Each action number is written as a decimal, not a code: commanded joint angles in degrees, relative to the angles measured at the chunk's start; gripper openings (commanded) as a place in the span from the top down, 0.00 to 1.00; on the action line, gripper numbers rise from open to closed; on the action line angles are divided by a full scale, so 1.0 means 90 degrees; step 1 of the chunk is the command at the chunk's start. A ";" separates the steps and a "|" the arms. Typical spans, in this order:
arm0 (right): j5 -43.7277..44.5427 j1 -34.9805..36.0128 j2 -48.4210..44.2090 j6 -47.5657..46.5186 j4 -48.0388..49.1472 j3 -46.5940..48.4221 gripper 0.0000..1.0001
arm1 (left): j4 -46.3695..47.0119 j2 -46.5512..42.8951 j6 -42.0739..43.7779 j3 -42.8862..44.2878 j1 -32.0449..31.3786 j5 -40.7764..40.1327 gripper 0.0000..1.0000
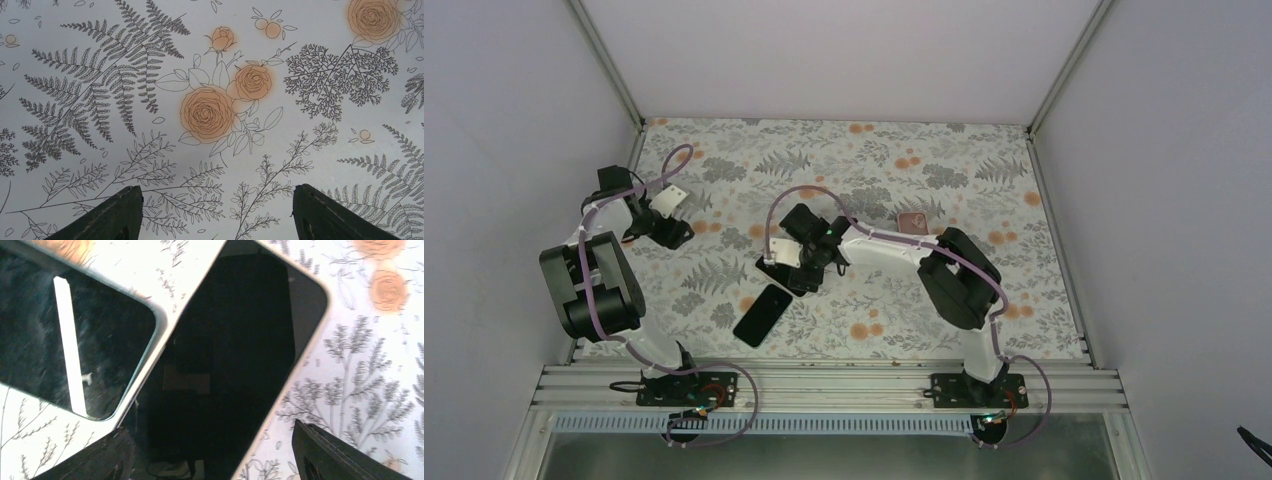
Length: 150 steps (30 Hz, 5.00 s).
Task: Take the phone out of the phone case
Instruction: Move the phone to the center of the board, then pick up the phone at the center of the board.
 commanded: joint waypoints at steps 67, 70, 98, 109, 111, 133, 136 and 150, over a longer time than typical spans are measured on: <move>0.1132 -0.0313 0.0863 0.1271 -0.0174 0.2281 0.41 | -0.2760 0.1525 -0.0519 0.1651 -0.1267 0.2952 0.14; 0.1266 -0.0314 0.1074 0.1320 -0.0410 0.2497 0.23 | -0.2693 0.1640 -0.0675 0.1859 -0.1270 0.2899 0.15; 0.0359 -0.0706 0.1713 0.1816 -0.1152 0.1638 0.00 | -0.2587 0.1925 -0.1066 0.2117 -0.1362 0.2908 0.09; 0.0425 -0.0758 0.1652 0.1679 -0.1036 0.1419 0.29 | -0.2545 0.2208 -0.1355 0.2235 -0.1810 0.2845 0.09; 0.0518 -0.0755 0.1498 0.1661 -0.0899 0.1390 0.30 | -0.2625 0.2349 -0.1362 0.2276 -0.1907 0.2943 0.09; 0.0470 -0.0530 0.1075 0.1582 -0.0825 0.2563 0.33 | -0.2981 0.3343 -0.1550 0.2863 -0.2266 0.3486 0.12; 0.0436 -0.0489 0.1198 0.1582 -0.0894 0.2836 0.33 | -0.3056 0.3404 -0.1514 0.2940 -0.2287 0.3602 0.14; 0.0538 -0.0394 0.1581 0.1553 -0.0768 0.3322 0.33 | -0.4347 0.3576 -0.0406 0.3138 -0.2437 0.4563 0.48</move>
